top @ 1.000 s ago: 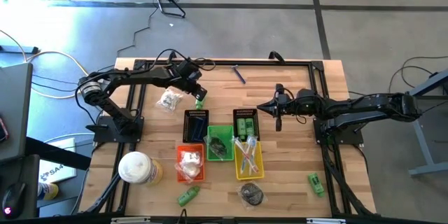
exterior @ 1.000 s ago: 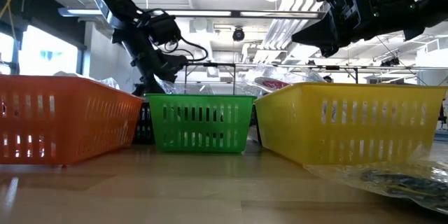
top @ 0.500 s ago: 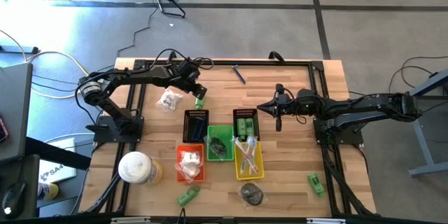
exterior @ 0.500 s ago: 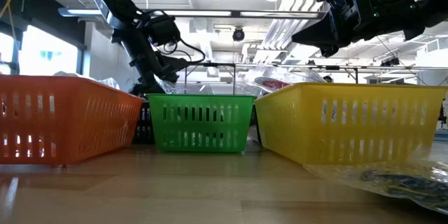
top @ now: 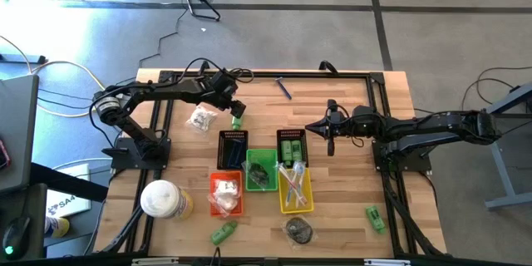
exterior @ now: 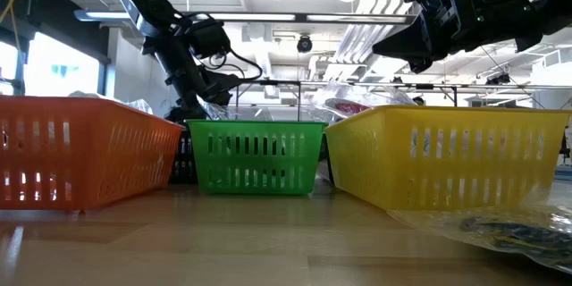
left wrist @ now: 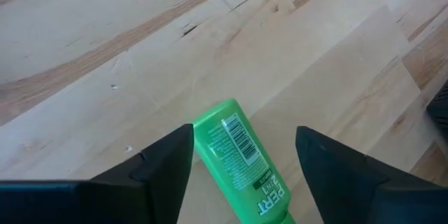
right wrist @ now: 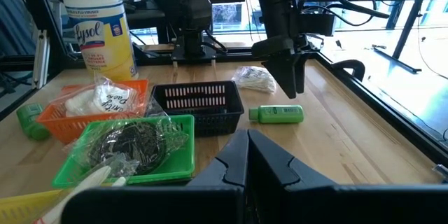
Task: Pick & Place Travel size toiletries
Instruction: Put the green shampoo into the right black bin
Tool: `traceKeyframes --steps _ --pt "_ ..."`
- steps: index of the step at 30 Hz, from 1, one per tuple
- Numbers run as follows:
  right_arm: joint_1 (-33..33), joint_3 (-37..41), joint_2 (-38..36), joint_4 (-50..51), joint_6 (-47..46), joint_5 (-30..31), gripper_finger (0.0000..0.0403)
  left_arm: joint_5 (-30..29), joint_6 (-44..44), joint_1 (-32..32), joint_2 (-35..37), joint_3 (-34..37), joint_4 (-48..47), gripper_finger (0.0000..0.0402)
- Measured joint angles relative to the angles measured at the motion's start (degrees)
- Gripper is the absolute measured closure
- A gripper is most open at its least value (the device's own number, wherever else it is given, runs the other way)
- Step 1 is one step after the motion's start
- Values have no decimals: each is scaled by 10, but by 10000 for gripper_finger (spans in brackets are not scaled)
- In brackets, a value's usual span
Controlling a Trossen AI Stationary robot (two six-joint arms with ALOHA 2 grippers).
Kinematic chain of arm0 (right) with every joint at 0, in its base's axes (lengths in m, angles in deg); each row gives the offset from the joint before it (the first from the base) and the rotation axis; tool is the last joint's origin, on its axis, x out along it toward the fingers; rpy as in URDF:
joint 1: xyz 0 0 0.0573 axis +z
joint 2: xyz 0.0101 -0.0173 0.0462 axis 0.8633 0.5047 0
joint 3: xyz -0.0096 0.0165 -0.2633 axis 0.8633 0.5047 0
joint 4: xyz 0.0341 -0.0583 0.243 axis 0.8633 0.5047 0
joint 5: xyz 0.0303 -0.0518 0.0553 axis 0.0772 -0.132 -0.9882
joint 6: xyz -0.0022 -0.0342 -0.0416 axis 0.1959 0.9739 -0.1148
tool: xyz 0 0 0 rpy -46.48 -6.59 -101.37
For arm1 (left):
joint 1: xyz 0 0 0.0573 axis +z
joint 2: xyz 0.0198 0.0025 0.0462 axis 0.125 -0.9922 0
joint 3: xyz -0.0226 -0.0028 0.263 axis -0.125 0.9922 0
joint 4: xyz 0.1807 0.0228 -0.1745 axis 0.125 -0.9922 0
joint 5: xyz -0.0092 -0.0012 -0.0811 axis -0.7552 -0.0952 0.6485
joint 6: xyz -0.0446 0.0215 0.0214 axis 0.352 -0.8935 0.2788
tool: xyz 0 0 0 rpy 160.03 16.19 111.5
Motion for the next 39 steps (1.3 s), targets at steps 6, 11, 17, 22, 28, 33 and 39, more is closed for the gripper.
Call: traceKeyframes --steps 6,11,17,22,28,33,39 --pt "0 0 0 4 0 0 401 0 10 0 0 0 -5 148" --pt "0 0 0 7 0 0 401 -1 66 0 -5 0 -16 148" --pt "0 0 0 7 11 0 401 -27 73 0 -5 0 -16 148" --pt "0 0 0 8 11 0 401 -37 76 -4 -9 0 -9 148" --pt "0 0 0 8 11 0 401 -45 104 -33 -53 -1 33 148" --pt "0 0 0 9 11 0 401 -68 109 -39 -80 0 29 148" --pt "0 0 0 9 11 0 401 -72 117 -40 -94 -2 29 148"
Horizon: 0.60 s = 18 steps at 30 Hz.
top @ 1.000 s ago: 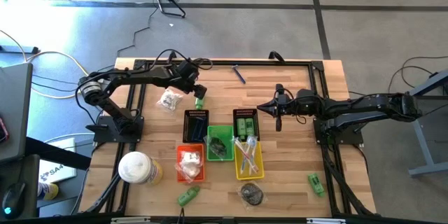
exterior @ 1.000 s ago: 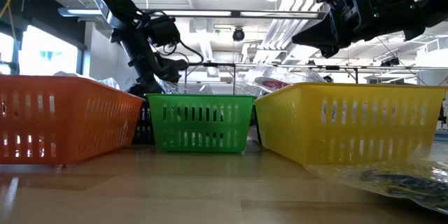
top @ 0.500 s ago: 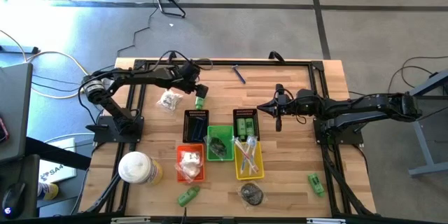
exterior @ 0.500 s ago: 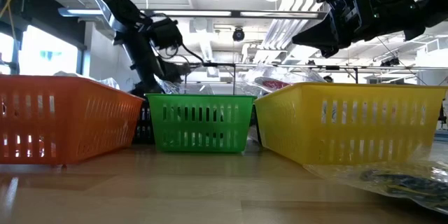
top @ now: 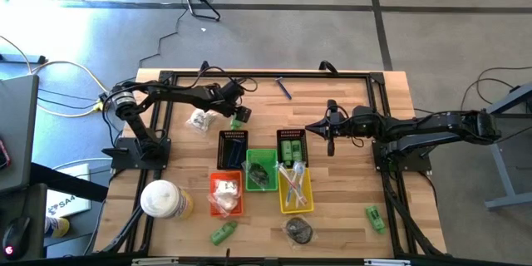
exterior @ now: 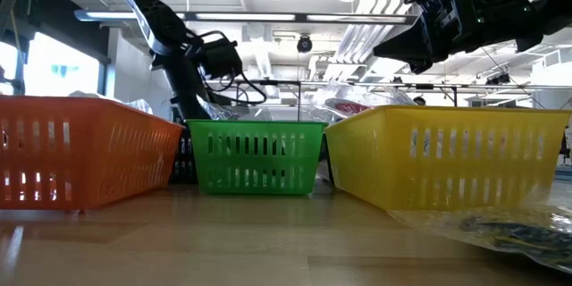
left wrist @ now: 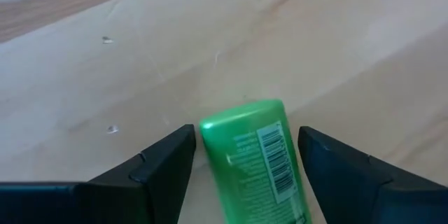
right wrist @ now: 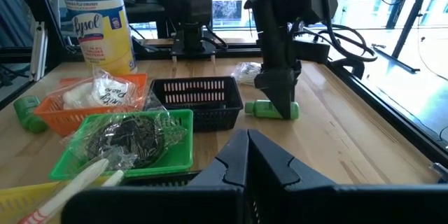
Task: Pick & Place Travel size toiletries
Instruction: Put the green shampoo into the right black bin
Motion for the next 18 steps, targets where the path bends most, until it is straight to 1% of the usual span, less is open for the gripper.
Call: traceKeyframes --steps 6,9,18 --pt "0 0 0 1 0 0 401 -7 -11 -16 -2 0 -10 148" --pt "0 0 0 1 0 0 401 -19 -11 -24 -3 0 -13 148" --pt "0 0 0 2 0 0 401 -35 -13 -26 -4 0 -42 149"
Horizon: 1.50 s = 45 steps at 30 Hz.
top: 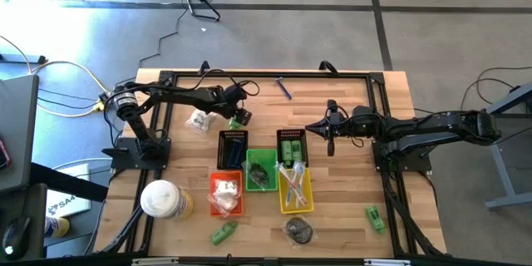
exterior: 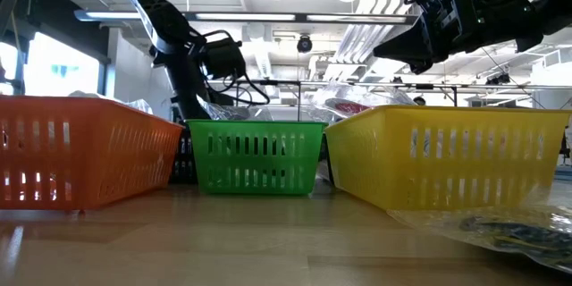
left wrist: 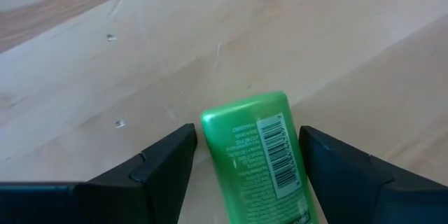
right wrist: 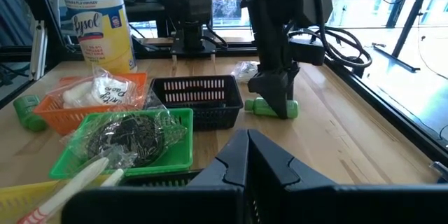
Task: Pick & Place Travel size toiletries
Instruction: Put the green shampoo into the right black bin
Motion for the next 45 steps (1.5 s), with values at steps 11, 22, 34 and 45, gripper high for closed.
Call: traceKeyframes --steps 11,22,34,45 --pt "0 0 0 0 0 0 401 -8 0 0 0 1 -6 149" --pt "0 0 0 1 0 0 401 -12 0 0 0 2 -6 155" --pt "0 0 0 2 0 0 401 -16 -13 2 0 3 10 224" --pt "0 0 0 2 2 0 401 -15 -15 2 0 3 12 216"
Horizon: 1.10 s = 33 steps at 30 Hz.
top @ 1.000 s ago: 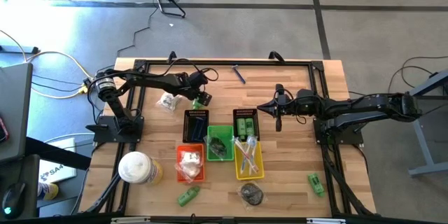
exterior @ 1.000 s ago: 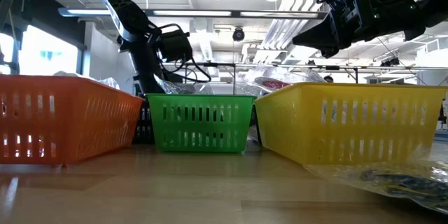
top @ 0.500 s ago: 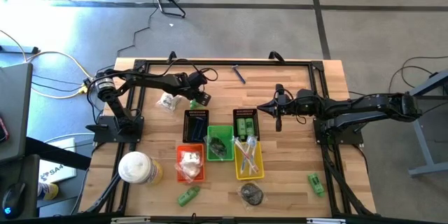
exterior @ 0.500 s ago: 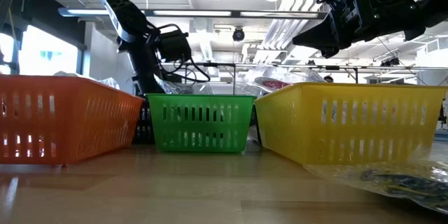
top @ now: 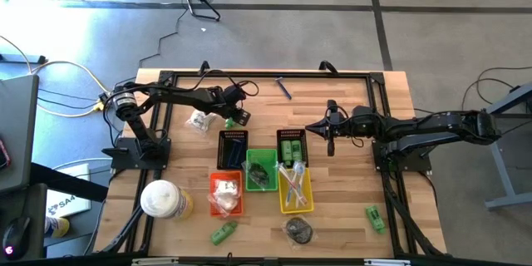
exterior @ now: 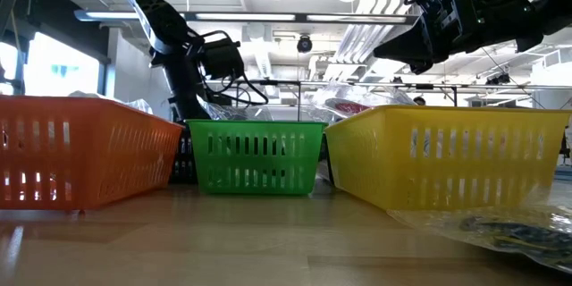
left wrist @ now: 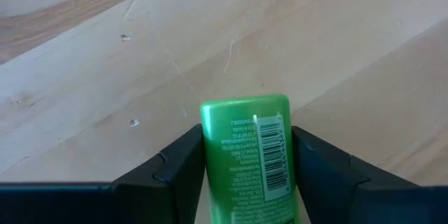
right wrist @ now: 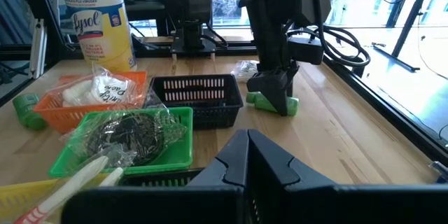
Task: Pick & Place Travel size toiletries
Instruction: Put the green shampoo into the right black bin
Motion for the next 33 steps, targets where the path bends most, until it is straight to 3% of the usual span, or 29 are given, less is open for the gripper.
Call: traceKeyframes --steps 16,33 --pt "0 0 0 0 0 0 401 7 -18 0 18 2 9 216" --pt "0 0 0 -1 -15 0 401 52 -205 0 215 0 170 216"
